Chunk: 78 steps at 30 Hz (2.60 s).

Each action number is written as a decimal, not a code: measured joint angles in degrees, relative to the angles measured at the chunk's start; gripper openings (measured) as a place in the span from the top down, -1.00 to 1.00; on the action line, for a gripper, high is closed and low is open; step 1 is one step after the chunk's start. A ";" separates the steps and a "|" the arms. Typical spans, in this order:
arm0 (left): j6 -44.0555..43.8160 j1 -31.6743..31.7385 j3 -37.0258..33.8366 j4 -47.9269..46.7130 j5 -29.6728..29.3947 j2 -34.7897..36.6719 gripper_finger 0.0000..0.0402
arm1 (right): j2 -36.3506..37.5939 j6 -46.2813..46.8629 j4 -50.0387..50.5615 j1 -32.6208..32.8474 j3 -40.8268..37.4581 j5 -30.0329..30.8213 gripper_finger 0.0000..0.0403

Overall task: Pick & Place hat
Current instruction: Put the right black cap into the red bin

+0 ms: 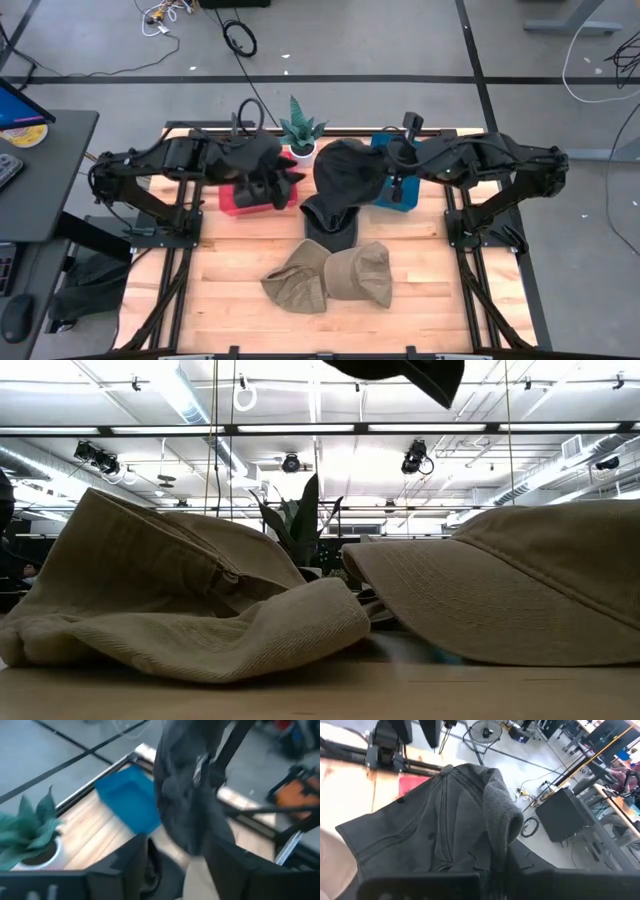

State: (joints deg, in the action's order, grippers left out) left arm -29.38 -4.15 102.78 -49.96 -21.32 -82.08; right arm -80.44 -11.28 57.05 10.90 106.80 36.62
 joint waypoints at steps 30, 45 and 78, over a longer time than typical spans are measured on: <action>9.14 4.36 0.02 15.78 11.72 -1.44 0.20 | -0.04 -7.38 -14.52 0.00 -0.04 -4.74 0.91; 16.63 4.36 0.02 14.01 14.64 -1.44 0.95 | -0.04 -4.23 -14.15 0.00 -0.04 -4.72 0.55; 81.66 -10.20 -0.02 0.72 -26.06 -1.44 0.95 | -0.05 16.39 -0.17 -11.77 -0.04 -14.21 -0.30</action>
State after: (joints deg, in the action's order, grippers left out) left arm 52.27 -14.35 102.76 -49.24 -47.38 -83.53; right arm -80.50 5.12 56.88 -0.88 106.76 22.41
